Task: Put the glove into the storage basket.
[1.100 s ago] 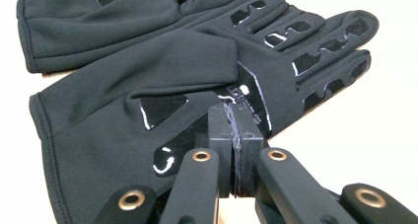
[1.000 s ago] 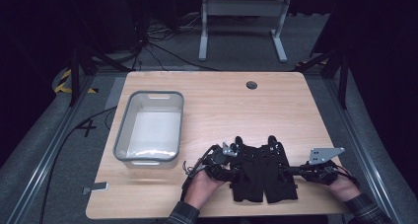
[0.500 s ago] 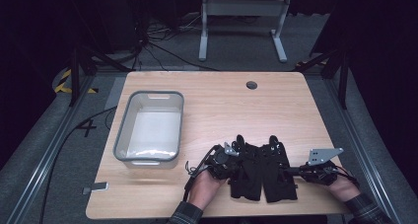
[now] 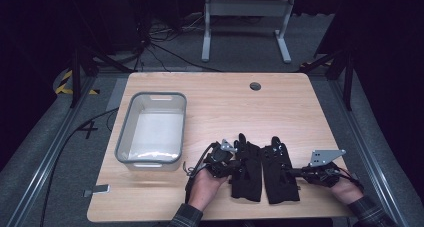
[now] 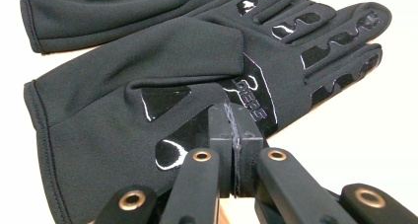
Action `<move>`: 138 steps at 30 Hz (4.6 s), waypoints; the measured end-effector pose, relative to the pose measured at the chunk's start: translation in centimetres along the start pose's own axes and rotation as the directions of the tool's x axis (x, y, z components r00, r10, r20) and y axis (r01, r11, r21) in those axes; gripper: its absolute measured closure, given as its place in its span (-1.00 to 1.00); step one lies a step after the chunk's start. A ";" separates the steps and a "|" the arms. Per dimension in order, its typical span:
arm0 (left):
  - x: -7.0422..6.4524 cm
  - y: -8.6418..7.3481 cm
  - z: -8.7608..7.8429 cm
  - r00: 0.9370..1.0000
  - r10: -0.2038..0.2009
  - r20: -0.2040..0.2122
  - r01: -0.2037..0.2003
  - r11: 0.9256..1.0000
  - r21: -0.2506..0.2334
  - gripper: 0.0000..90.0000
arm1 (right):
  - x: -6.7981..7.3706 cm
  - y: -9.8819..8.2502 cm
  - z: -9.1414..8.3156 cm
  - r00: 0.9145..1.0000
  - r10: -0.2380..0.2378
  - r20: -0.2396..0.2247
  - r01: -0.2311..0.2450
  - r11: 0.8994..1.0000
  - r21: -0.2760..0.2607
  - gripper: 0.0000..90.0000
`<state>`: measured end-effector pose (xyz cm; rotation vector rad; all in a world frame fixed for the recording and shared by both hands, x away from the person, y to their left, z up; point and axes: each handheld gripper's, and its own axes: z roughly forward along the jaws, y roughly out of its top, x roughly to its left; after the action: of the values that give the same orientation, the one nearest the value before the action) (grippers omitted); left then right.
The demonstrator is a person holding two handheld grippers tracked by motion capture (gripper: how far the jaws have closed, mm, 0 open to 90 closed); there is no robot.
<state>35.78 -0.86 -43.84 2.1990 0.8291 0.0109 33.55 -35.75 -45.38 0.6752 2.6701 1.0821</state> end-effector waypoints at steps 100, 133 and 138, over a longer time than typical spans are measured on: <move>-2.9 2.2 4.2 0.989 0.113 0.100 -0.118 0.992 0.041 0.99 | -2.7 5.1 4.6 0.999 -0.033 -0.004 0.033 0.999 -0.010 1.00; 0.2 4.4 2.3 0.996 0.092 -0.005 -0.091 0.996 0.015 0.78 | -0.1 3.6 1.6 0.998 -0.051 -0.032 0.049 0.998 -0.048 0.80; 0.1 5.4 2.9 0.994 0.104 0.014 -0.104 0.994 0.016 0.27 | -0.7 2.1 0.0 0.999 0.006 0.032 -0.004 0.999 -0.047 0.33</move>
<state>39.60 -5.38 -42.24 2.2538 0.7092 0.0409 34.84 -34.79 -43.93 0.6852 2.6093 1.1217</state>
